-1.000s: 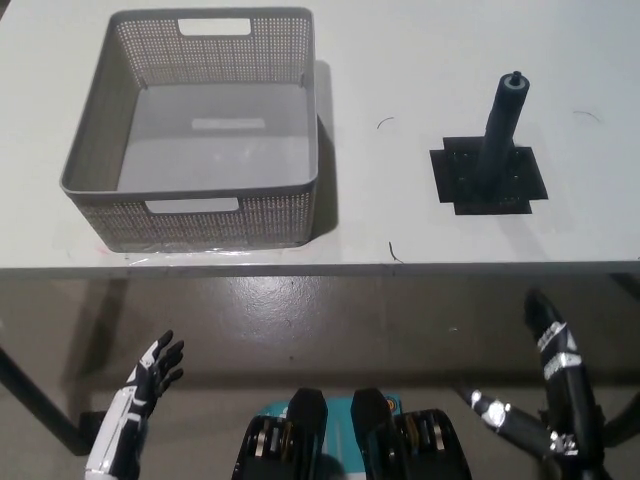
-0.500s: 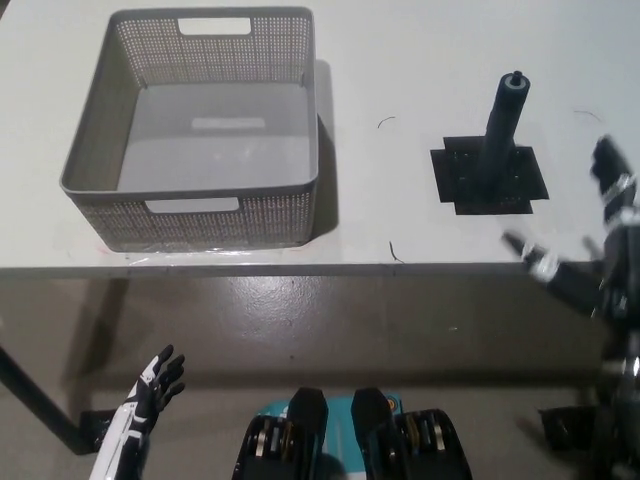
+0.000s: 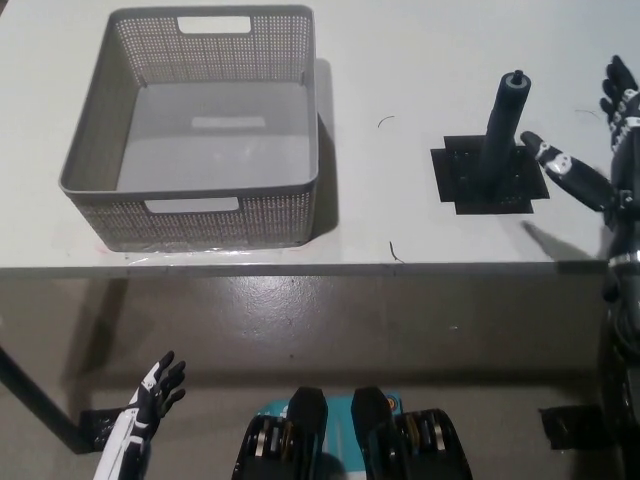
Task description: Use the right hand to pick up a electric screw driver and put it into a container on the left side
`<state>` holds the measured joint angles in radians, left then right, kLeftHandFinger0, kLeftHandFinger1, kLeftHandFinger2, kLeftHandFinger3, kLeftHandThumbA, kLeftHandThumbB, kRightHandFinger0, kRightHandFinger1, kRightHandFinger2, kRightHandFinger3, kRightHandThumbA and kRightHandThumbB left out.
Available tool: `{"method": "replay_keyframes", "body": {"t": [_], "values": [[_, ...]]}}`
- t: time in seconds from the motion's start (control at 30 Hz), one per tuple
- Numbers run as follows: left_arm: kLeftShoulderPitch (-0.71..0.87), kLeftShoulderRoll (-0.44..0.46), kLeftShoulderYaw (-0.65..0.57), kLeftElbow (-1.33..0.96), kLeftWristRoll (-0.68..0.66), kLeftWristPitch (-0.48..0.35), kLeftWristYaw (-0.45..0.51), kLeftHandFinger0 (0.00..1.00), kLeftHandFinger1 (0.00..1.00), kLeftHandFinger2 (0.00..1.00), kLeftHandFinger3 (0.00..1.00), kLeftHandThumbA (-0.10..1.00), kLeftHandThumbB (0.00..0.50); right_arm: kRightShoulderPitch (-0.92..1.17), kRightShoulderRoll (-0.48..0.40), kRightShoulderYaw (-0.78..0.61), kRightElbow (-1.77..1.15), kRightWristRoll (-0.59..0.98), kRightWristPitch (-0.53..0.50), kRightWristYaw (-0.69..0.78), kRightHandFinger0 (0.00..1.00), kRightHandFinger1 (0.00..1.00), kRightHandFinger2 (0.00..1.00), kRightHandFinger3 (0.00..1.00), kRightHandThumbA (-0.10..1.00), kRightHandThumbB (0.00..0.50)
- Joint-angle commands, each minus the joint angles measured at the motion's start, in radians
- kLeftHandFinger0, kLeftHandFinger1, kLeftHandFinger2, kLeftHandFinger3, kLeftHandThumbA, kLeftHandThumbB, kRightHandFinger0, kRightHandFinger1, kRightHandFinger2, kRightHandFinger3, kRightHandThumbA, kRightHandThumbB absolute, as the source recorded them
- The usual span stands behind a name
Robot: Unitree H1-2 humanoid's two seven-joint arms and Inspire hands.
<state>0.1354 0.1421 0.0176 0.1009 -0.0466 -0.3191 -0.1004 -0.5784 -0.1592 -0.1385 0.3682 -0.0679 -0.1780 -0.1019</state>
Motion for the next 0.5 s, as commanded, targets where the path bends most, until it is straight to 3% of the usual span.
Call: {"method": "replay_keyframes", "body": {"t": [0.0, 0.17, 0.27, 0.33, 0.47], "values": [[0.012, -0.001, 0.002, -0.013, 0.003, -0.048, 0.0, 1.0, 1.0, 1.0, 1.0, 1.0, 0.166, -0.108, -0.025, 0.008, 0.073, -0.013, 0.008, -0.017, 1.0, 1.0, 1.0, 1.0, 1.0, 0.418], [0.012, 0.001, 0.001, -0.008, 0.004, -0.051, -0.002, 1.0, 1.0, 1.0, 1.0, 1.0, 0.166, -0.165, -0.017, 0.019, 0.161, -0.025, 0.007, -0.028, 1.0, 1.0, 1.0, 1.0, 1.0, 0.363], [0.022, 0.0, 0.001, -0.01, 0.006, -0.056, -0.001, 1.0, 1.0, 1.0, 1.0, 1.0, 0.16, -0.191, -0.011, 0.027, 0.231, -0.03, -0.017, -0.037, 1.0, 1.0, 1.0, 1.0, 1.0, 0.378], [0.022, 0.002, 0.001, -0.008, 0.001, -0.055, -0.004, 1.0, 1.0, 1.0, 1.0, 1.0, 0.161, -0.212, -0.011, 0.039, 0.267, -0.05, -0.004, -0.049, 1.0, 1.0, 1.0, 1.0, 1.0, 0.422], [0.02, 0.001, 0.001, -0.004, -0.004, -0.055, -0.007, 1.0, 1.0, 1.0, 1.0, 1.0, 0.169, -0.259, -0.009, 0.054, 0.365, -0.062, -0.052, -0.075, 1.0, 1.0, 1.0, 1.0, 1.0, 0.414]]}}
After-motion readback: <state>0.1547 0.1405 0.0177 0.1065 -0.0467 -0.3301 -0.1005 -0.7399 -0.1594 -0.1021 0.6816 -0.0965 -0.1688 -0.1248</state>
